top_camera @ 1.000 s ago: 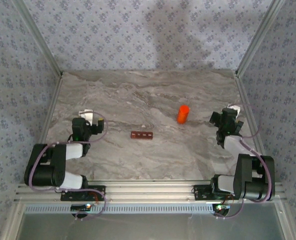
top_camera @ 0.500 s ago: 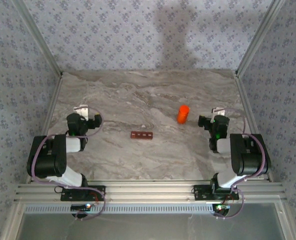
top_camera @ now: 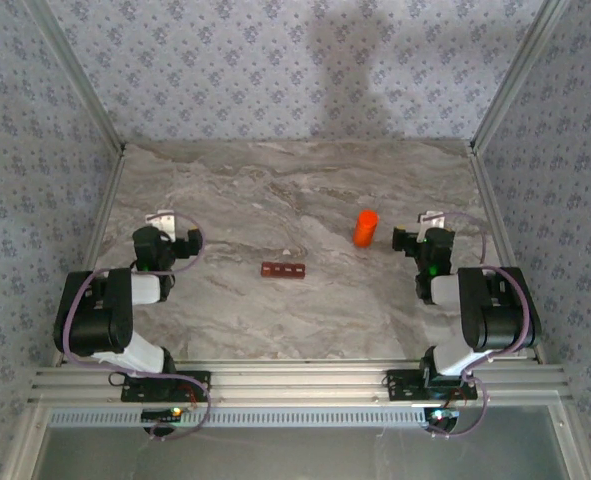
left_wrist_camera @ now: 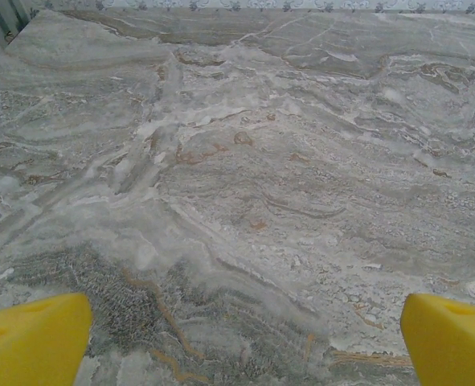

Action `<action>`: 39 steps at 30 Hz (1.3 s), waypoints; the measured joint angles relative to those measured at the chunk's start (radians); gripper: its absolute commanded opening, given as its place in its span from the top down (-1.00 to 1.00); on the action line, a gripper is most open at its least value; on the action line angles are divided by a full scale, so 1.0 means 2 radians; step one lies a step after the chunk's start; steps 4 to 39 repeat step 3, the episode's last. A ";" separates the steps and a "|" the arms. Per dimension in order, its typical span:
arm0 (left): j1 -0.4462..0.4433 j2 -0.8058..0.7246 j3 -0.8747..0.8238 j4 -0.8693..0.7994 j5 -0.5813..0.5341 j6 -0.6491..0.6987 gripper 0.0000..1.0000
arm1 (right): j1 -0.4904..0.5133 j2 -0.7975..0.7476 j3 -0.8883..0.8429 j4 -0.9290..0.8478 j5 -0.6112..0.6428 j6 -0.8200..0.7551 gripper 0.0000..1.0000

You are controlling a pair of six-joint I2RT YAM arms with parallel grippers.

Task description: Sort the pills into containers

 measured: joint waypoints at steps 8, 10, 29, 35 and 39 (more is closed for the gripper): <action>0.000 0.000 0.000 0.000 0.000 0.000 -0.96 | -0.008 0.000 0.000 -0.003 -0.007 0.000 -0.99; 0.000 0.000 0.000 0.000 0.000 0.000 -0.96 | -0.008 0.000 0.000 -0.003 -0.007 0.000 -0.99; 0.000 0.000 0.000 0.000 0.000 0.000 -0.96 | -0.008 0.000 0.000 -0.003 -0.007 0.000 -0.99; 0.000 0.000 0.000 0.000 0.000 0.000 -0.96 | -0.008 0.000 0.000 -0.003 -0.007 0.000 -0.99; 0.000 0.000 0.000 0.000 0.000 0.000 -0.96 | -0.008 0.000 0.000 -0.003 -0.007 0.000 -0.99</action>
